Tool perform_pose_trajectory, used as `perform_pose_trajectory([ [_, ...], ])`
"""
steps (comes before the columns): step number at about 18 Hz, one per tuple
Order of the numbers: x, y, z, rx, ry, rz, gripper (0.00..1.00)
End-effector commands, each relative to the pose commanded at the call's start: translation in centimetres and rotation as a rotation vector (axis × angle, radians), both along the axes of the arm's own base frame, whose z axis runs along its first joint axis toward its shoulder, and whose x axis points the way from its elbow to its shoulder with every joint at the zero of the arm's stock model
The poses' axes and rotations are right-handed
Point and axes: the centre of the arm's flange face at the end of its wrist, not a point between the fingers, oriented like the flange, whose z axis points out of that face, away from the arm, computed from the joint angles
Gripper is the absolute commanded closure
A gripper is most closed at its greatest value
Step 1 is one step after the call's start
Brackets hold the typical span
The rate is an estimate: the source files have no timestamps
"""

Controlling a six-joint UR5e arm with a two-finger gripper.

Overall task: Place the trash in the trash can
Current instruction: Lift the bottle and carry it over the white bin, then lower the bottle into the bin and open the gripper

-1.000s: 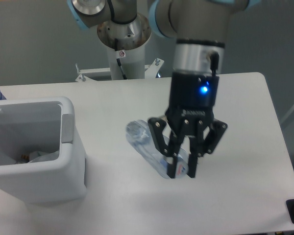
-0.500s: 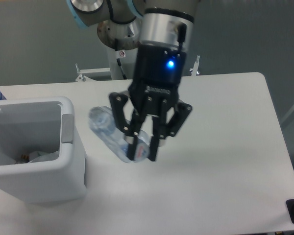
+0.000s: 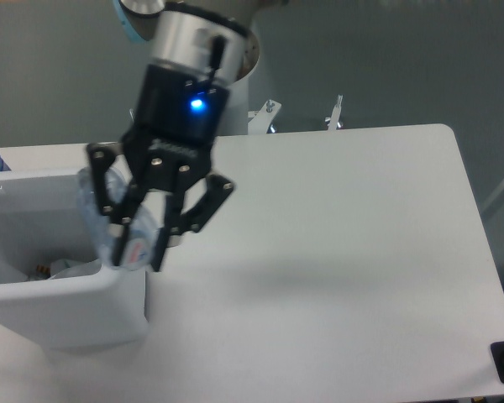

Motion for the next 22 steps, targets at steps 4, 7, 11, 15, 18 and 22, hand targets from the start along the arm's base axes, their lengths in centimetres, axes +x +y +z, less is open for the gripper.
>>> perform_pose_trajectory([
  [4,1.4,1.2,-1.3,-0.013,0.024,-0.054,0.76],
  [7,2.8,2.2,-2.4,-0.023,0.076,-0.129,0.76],
  [11,2.9,2.7,-3.2,-0.029,0.107,-0.165,0.76],
  [15,3.1,3.7,-4.5,-0.036,0.140,-0.209,0.71],
  [18,3.1,4.1,-5.1,-0.033,0.159,-0.227,0.00],
  [22,3.1,3.9,-4.6,-0.021,0.179,-0.239,0.00],
])
